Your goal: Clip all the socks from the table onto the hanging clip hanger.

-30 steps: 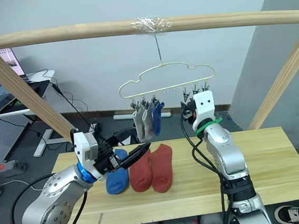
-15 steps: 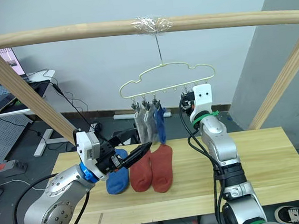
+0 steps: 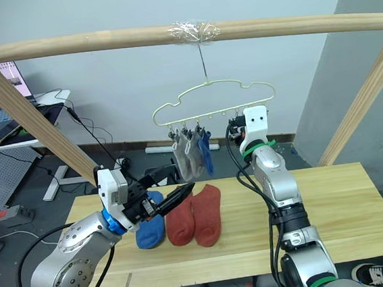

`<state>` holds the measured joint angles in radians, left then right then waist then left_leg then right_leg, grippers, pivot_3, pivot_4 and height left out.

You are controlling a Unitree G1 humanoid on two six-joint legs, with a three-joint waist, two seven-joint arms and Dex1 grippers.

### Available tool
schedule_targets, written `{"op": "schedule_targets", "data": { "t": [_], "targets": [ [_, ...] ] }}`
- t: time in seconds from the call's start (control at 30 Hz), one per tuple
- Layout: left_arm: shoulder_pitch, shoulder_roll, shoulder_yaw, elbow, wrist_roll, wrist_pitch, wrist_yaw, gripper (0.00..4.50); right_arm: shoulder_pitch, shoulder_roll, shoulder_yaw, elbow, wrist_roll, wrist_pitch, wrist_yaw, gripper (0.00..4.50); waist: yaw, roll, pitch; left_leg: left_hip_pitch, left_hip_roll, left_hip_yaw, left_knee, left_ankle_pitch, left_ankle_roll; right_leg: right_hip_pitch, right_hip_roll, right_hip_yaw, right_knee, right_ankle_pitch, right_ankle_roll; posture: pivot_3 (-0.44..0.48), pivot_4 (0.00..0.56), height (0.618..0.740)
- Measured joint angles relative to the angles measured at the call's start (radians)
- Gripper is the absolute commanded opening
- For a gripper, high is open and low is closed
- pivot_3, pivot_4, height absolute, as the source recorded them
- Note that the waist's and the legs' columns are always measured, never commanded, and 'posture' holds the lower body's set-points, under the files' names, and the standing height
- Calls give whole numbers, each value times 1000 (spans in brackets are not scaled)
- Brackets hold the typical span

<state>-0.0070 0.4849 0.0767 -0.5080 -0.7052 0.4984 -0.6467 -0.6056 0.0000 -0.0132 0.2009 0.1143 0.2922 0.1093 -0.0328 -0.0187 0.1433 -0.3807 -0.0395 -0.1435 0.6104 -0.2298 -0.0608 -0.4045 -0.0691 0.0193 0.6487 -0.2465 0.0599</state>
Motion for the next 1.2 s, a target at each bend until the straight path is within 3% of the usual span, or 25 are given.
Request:
{"op": "schedule_targets", "data": {
  "t": [0.57, 0.7, 0.77, 1.2],
  "targets": [
    [-9, -8, 1, -7, -7, 0, 4, 4500, -27, 15, -4, 43, 6, -42, -1, 1817, 0, 0, 0, 0, 0, 0, 0, 0, 0, 0, 0, 0, 1, 0, 0, 29, 99, 740],
    [-10, -8, 1, -6, -7, 0, 3, 4500, -27, 14, -5, 43, 9, -42, 0, 849, 0, 0, 0, 0, 0, 0, 0, 0, 0, 0, 0, 0, 1, 0, 0, 26, 101, 740],
    [-16, -8, 1, -6, -7, 0, 3, 4500, -27, 13, -6, 43, 9, -42, 0, 72, 0, 0, 0, 0, 0, 0, 0, 0, 0, 0, 0, 0, 1, 0, 0, 21, 98, 740],
    [-33, -13, 0, -2, -4, 17, 12, 4500, -29, -8, -35, 54, 33, -38, 12, 31, 0, 0, 0, 1, 0, 0, 1, 0, 0, 0, 0, 0, 1, 0, 0, 17, 118, 740]
  ]
}}
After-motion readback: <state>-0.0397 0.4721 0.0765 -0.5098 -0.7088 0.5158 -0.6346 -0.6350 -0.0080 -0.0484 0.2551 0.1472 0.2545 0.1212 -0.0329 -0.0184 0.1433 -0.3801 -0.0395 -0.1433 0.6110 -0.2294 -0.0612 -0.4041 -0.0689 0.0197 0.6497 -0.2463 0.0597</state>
